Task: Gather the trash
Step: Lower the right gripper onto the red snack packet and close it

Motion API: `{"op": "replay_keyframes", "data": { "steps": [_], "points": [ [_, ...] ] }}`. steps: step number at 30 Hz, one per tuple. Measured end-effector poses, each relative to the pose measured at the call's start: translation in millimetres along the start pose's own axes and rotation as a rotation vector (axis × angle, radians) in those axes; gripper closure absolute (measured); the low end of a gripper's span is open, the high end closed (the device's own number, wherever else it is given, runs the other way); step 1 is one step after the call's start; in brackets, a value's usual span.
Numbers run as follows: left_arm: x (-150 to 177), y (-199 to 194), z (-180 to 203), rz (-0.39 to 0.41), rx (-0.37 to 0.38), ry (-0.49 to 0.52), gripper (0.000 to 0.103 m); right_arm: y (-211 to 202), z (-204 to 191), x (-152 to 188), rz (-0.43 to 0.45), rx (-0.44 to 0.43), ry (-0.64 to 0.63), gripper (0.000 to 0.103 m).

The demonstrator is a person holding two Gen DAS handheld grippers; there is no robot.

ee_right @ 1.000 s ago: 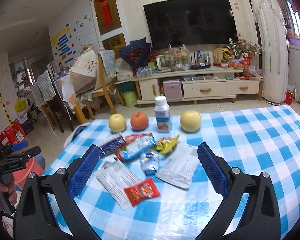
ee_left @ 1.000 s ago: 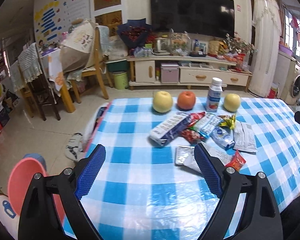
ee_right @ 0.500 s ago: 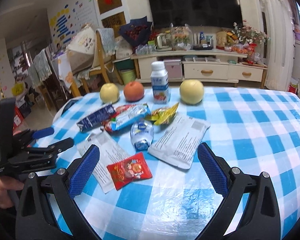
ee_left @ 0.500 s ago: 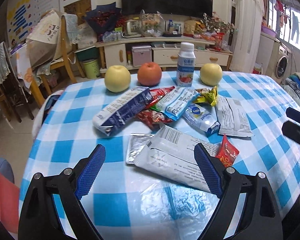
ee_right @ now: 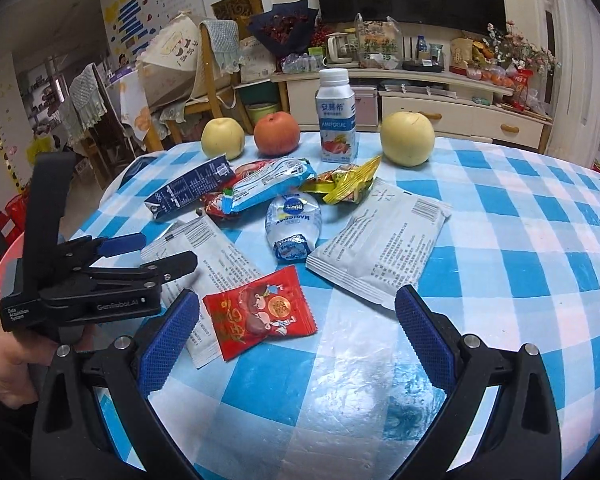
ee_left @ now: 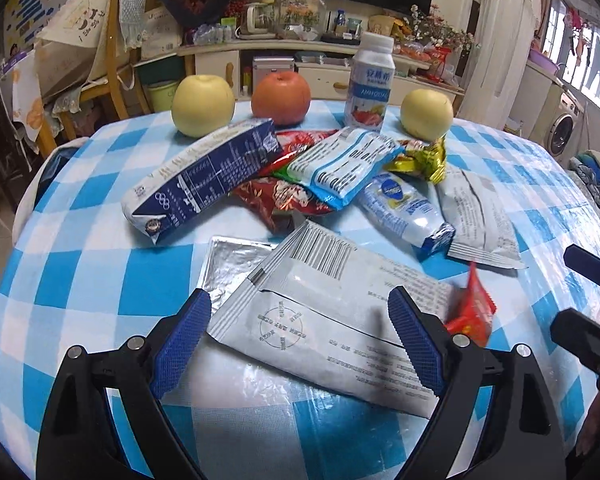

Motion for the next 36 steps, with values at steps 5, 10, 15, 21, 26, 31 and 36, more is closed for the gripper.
{"op": "replay_keyframes", "data": {
  "steps": [5,10,15,21,26,31,36],
  "points": [
    [-1,4,-3,0.002,-0.034,0.006,0.014,5,-3,2,-0.014,-0.001,-0.011,0.004],
    [-1,4,-9,0.011,-0.069,0.021,0.014,8,-5,4,-0.021,0.002,-0.019,0.004],
    [1,10,-11,0.003,-0.076,0.025,0.010,14,-10,5,-0.039,0.003,-0.042,0.004],
    [3,12,-7,-0.008,-0.053,0.022,0.009,30,-16,8,-0.088,-0.002,-0.070,0.004],
    [4,12,-1,-0.015,-0.028,0.031,0.009,49,-16,10,-0.146,0.006,-0.083,0.004],
    [5,11,7,-0.021,0.019,0.044,0.009,69,-5,15,-0.209,-0.017,-0.038,0.004],
    [5,8,14,-0.012,0.043,0.064,0.023,72,-9,15,-0.214,-0.038,-0.058,0.029]
  ]
}}
Point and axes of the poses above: each gripper's, at about its wrist camera, not at the fingertips, and y roughly the way its jaws point, z to its right, x to its underside, the point moved 5 cm from there along y, roughly the way its jaws point, and after that the axes turned 13 degrees about -x, right-handed, at the moved point
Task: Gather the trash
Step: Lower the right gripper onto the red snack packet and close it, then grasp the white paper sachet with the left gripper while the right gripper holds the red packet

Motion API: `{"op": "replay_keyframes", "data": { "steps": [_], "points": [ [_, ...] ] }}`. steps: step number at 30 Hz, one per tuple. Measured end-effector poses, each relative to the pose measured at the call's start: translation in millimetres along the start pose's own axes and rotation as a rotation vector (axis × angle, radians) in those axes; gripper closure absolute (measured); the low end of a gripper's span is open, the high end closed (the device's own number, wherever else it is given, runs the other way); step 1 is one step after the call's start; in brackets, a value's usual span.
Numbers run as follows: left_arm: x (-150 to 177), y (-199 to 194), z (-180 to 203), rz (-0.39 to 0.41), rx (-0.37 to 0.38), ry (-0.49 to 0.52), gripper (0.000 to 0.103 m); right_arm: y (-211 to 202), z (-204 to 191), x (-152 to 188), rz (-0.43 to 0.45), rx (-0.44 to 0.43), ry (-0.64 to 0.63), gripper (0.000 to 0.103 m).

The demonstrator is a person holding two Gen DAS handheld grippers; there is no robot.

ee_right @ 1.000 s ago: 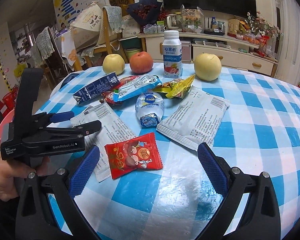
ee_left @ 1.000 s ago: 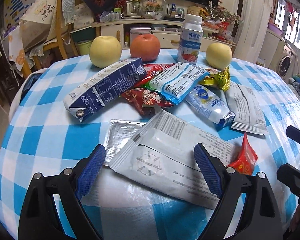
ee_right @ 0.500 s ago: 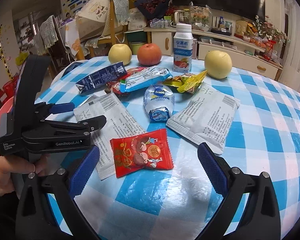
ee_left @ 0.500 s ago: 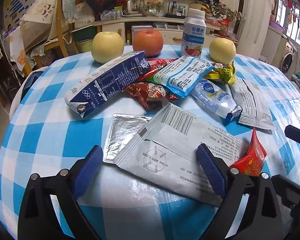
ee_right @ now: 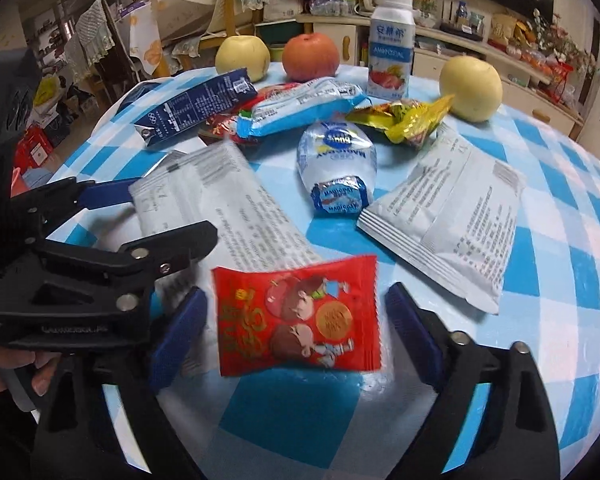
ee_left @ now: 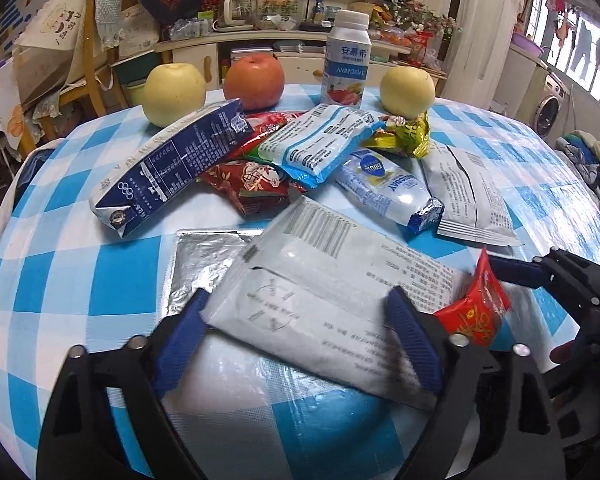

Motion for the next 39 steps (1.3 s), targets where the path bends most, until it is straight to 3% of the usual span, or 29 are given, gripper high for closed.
{"op": "replay_keyframes", "data": {
  "steps": [5,11,13,16,17,23,27,30,33,36,39],
  "points": [
    [-1,-1,-7,-0.004,0.012,-0.025,0.046,-3,4,1,-0.001,-0.006,0.022,0.034],
    [-2,-2,-7,-0.013,0.022,-0.025,0.051,-7,5,0,-0.001,0.005,0.019,0.035],
    [-2,-3,-7,-0.019,0.019,-0.024,0.048,-7,6,0,0.001,0.013,0.016,0.036],
    [3,-5,-7,-0.042,0.018,-0.026,0.020,-8,7,-1,0.004,0.019,0.021,0.036],
    [5,-6,-8,-0.049,0.017,-0.033,0.019,-9,8,-1,0.006,0.021,0.021,0.036],
    [17,-6,-3,-0.078,0.044,-0.080,0.015,-19,17,0,0.017,0.054,0.042,0.036],
    [16,-9,6,-0.090,0.146,-0.139,0.015,-31,24,2,0.034,0.059,0.061,0.036],
    [14,-7,12,-0.088,0.134,-0.120,0.015,-40,30,3,0.044,0.060,0.078,0.036],
    [13,-8,17,-0.097,0.170,-0.143,0.015,-48,32,8,0.039,0.013,0.091,0.037],
    [14,-9,19,-0.088,0.159,-0.124,0.014,-50,33,14,0.028,-0.039,0.104,0.037],
    [14,-9,24,-0.076,0.134,-0.091,0.013,-56,37,16,0.035,-0.034,0.100,0.037]
  ]
}}
Point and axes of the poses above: each gripper's, at about its wrist camera, not at the fingertips, and y roughly the way its jaws point, z to its right, x to its underside, the point moved 5 cm from there along y, roughly the way its jaws point, and after that the axes turned 13 degrees about -x, right-handed, at the moved point
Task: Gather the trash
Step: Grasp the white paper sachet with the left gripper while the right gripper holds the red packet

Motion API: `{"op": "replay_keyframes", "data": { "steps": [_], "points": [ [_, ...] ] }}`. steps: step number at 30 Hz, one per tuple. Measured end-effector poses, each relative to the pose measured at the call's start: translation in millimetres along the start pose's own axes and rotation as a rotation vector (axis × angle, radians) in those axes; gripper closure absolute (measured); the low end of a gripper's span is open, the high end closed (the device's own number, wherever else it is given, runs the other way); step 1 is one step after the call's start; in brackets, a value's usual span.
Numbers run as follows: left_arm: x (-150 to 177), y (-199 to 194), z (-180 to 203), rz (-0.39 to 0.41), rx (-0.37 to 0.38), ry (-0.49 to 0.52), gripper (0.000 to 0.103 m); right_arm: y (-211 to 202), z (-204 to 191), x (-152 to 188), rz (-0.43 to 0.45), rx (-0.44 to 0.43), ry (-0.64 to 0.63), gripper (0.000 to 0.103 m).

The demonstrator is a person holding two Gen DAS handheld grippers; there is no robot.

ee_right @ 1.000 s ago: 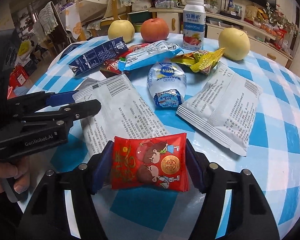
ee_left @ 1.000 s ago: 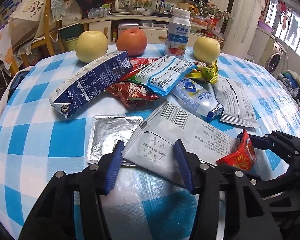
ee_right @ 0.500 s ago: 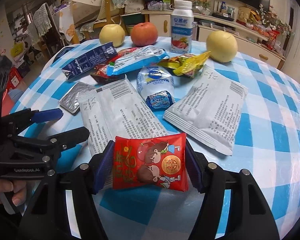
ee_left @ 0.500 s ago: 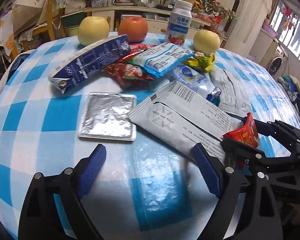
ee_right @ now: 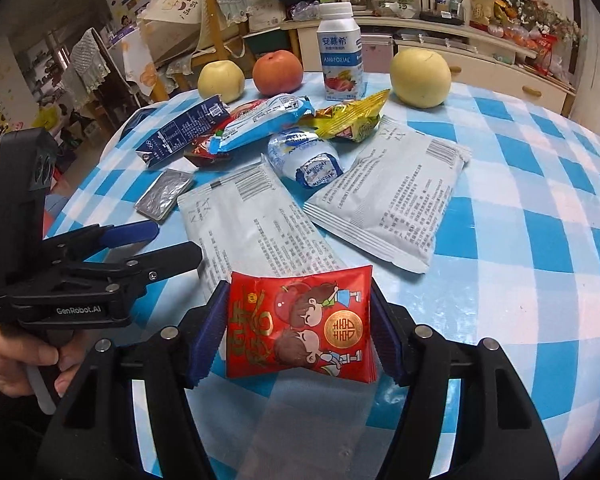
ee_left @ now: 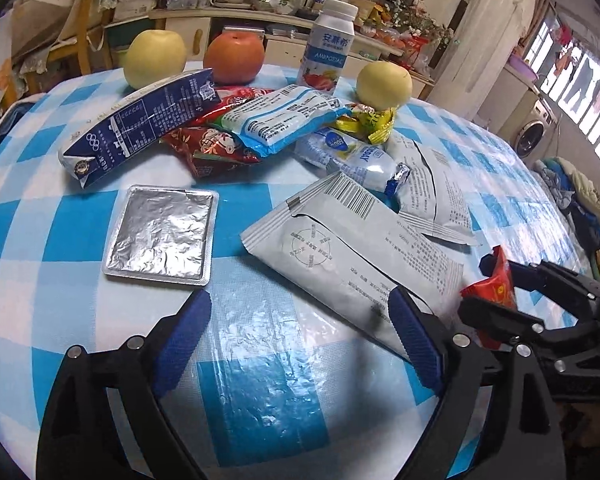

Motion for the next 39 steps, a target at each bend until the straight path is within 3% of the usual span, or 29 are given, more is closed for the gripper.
{"op": "replay_keyframes", "data": {
  "steps": [2,7,15,21,24,27,34,39],
  "points": [
    [-1,1,2,-0.005,-0.010,0.000,0.013,-7,5,-1,0.021,0.022,0.004,0.037],
    [-3,1,11,-0.029,0.049,-0.045,0.009,-19,22,-3,0.065,0.071,0.038,0.037],
    [1,0,31,-0.029,0.072,-0.096,0.005,-13,28,-13,0.068,0.099,0.026,0.037],
    [-7,3,28,-0.048,0.243,-0.217,0.005,3,33,-16,0.026,0.099,0.026,0.037],
    [-8,3,29,-0.045,0.302,-0.235,0.005,12,35,-14,-0.006,0.117,0.029,0.037],
    [-8,5,33,-0.061,0.412,-0.267,0.005,20,32,-11,-0.036,0.148,0.004,0.037],
    [-12,4,42,-0.042,0.447,-0.250,0.005,23,31,-9,-0.039,0.154,0.003,0.037],
    [-26,9,51,-0.015,0.425,-0.208,0.005,23,30,-8,-0.038,0.131,0.011,0.037]
  ]
}}
Point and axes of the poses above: each gripper's, at about its wrist camera, not at the fingertips, and y roughly the way its jaws point, z to its right, x to its underside, the point moved 5 cm from there along y, roughly the way its jaws point, and after that the axes turned 13 degrees about -x, right-handed, at the moved point
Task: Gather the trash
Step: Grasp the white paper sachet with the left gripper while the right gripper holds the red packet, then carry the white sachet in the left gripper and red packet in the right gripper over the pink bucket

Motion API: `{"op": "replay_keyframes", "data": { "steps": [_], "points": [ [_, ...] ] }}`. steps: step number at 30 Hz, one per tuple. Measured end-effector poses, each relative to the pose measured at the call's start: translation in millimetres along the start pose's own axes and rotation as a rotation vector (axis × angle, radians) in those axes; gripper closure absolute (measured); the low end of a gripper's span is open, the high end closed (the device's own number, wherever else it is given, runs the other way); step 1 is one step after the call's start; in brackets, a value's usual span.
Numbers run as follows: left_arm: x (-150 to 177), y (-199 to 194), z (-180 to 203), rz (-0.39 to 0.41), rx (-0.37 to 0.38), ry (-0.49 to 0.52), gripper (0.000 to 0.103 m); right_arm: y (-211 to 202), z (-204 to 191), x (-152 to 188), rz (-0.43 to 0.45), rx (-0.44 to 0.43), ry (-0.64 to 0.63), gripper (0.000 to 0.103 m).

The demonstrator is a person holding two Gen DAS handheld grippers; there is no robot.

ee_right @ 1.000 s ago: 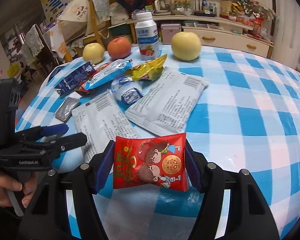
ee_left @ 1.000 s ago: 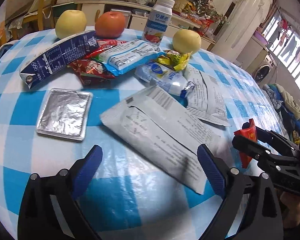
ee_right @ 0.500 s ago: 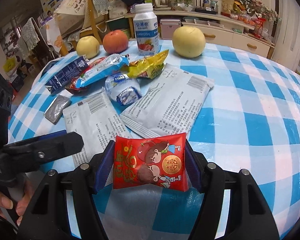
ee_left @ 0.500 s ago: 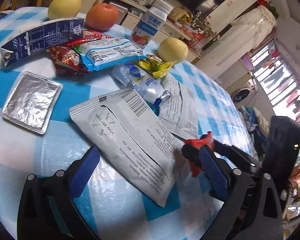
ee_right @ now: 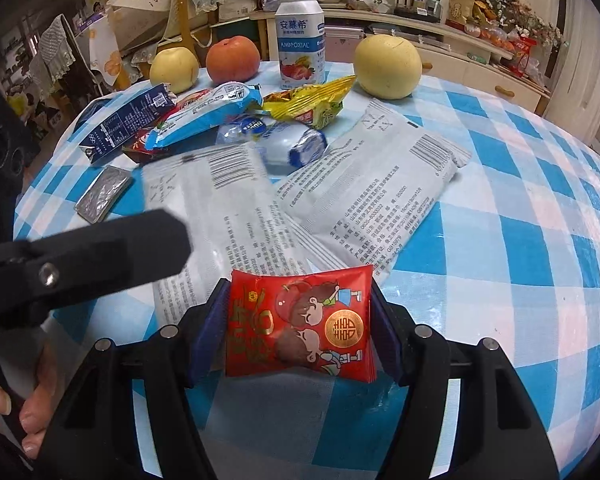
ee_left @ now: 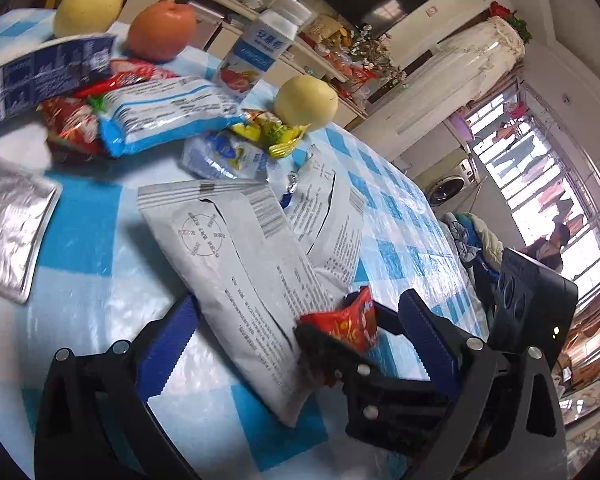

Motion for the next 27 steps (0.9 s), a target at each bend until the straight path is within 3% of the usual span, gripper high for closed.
{"op": "replay_keyframes", "data": {
  "steps": [7,9,10,11,15,21,27],
  "points": [
    [-13,19,4,-0.034,0.006,-0.002,0.008,0,-1,1,0.003,-0.009,-0.002,0.037],
    [-15,27,7,-0.048,-0.028,0.020,0.035,0,-1,1,0.004,-0.016,0.000,0.037],
    [-14,32,4,-0.061,-0.062,0.025,0.062,0,-2,1,0.003,-0.022,0.000,0.037],
    [-14,34,0,-0.061,-0.077,0.025,0.071,0,-2,1,0.004,-0.025,0.000,0.037],
    [-13,29,-2,-0.043,-0.062,0.043,0.080,-1,-3,1,0.005,-0.040,0.009,0.037],
    [-12,7,21,0.072,-0.188,0.199,0.093,-10,-1,0,0.041,-0.068,0.035,0.039],
    [-15,-13,20,0.118,-0.254,0.235,0.093,-17,-4,-2,0.062,-0.064,0.027,0.040]
  ]
}}
Point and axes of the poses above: each gripper's, at about its wrist camera, not at the fingertips, and y roughly the way its jaws point, z to its right, x to its underside, the point moved 5 cm from there along y, roughly the way its jaws point, and after that the axes turned 13 degrees about -x, right-handed, at the moved point
